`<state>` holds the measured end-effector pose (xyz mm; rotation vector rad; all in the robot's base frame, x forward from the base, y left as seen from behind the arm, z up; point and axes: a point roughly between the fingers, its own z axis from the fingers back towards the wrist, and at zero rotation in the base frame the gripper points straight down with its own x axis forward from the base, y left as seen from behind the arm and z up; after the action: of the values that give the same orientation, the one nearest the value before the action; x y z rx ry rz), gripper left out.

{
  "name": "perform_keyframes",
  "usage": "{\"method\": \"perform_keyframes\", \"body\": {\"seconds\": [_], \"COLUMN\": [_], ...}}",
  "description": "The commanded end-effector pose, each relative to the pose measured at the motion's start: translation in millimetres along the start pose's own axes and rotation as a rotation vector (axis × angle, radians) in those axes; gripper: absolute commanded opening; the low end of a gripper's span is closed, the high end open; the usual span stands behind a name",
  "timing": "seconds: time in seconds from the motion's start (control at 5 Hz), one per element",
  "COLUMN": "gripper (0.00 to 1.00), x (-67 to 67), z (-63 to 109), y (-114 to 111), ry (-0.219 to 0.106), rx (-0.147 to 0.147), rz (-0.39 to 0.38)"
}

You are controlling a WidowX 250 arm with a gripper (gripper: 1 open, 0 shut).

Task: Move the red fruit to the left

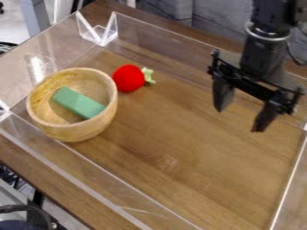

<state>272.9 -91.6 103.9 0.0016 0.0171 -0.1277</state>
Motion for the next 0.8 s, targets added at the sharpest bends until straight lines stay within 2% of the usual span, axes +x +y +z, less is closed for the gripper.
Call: {"method": "perform_keyframes", "body": {"seconds": [0.0,0.2,0.4,0.6], "gripper": [1.0,1.0,1.0,1.0], "x": [4.0,7.4,10.3,10.9], "z": [11.6,12.6,14.5,17.8], "y": [20,33,25,12], "ry": [-0.044,-0.052,-0.05,-0.045], "rx": [-0.002,-0.01,-0.026,-0.025], "rz": [-0.008,0.003,0.044,0.075]}}
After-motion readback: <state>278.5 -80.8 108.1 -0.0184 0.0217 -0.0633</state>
